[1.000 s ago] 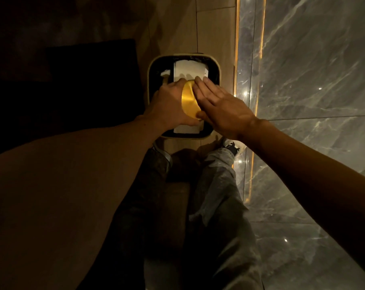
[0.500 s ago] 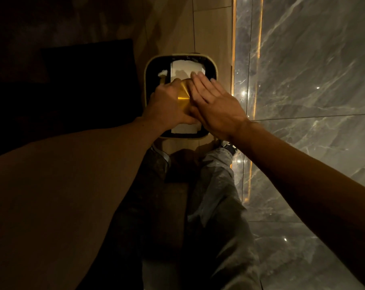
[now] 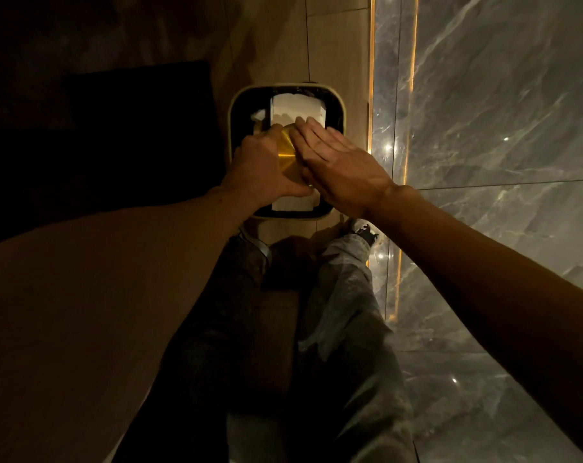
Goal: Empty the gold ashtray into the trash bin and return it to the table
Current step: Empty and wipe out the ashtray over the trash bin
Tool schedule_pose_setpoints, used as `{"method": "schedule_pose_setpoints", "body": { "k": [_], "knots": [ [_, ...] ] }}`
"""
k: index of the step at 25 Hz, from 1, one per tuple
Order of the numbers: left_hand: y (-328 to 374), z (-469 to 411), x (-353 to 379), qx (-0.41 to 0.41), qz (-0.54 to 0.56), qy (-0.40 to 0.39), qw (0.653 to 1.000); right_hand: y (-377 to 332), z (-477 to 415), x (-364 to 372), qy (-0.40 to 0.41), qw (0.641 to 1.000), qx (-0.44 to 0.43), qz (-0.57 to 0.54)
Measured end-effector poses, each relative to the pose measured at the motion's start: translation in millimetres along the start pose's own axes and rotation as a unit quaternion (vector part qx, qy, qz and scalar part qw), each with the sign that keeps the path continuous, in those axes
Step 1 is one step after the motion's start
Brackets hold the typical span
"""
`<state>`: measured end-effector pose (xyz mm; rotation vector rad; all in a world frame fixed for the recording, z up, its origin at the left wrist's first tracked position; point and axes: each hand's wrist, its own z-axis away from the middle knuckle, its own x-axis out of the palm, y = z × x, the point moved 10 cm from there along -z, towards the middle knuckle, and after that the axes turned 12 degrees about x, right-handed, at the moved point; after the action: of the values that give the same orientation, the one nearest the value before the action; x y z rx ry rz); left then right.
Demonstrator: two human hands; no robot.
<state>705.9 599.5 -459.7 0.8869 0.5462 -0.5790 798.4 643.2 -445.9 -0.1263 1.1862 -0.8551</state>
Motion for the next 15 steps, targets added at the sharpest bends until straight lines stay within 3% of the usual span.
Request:
{"method": "schedule_pose_setpoints", "body": {
  "k": [4,8,12,15],
  "knots": [
    [6.7,-5.3,-6.4,0.01,0.017,0.015,1.0,3.6,4.3,-25.8,0.104,0.992,0.059,-0.031],
    [3.4,-5.3,-2.4,0.003,-0.016,-0.026,1.0,2.0,3.5,6.3,-0.012,0.999,0.03,-0.026],
    [1.4,-5.1,-8.0,0.009,-0.001,0.0,1.0,2.7,-2.0,-16.8,0.077,0.995,0.049,-0.032],
    [4.0,-6.9,-9.0,0.004,-0.01,-0.01,1.0,4.2,-0.6,0.2,-0.002,0.999,0.037,-0.028]
  ]
}}
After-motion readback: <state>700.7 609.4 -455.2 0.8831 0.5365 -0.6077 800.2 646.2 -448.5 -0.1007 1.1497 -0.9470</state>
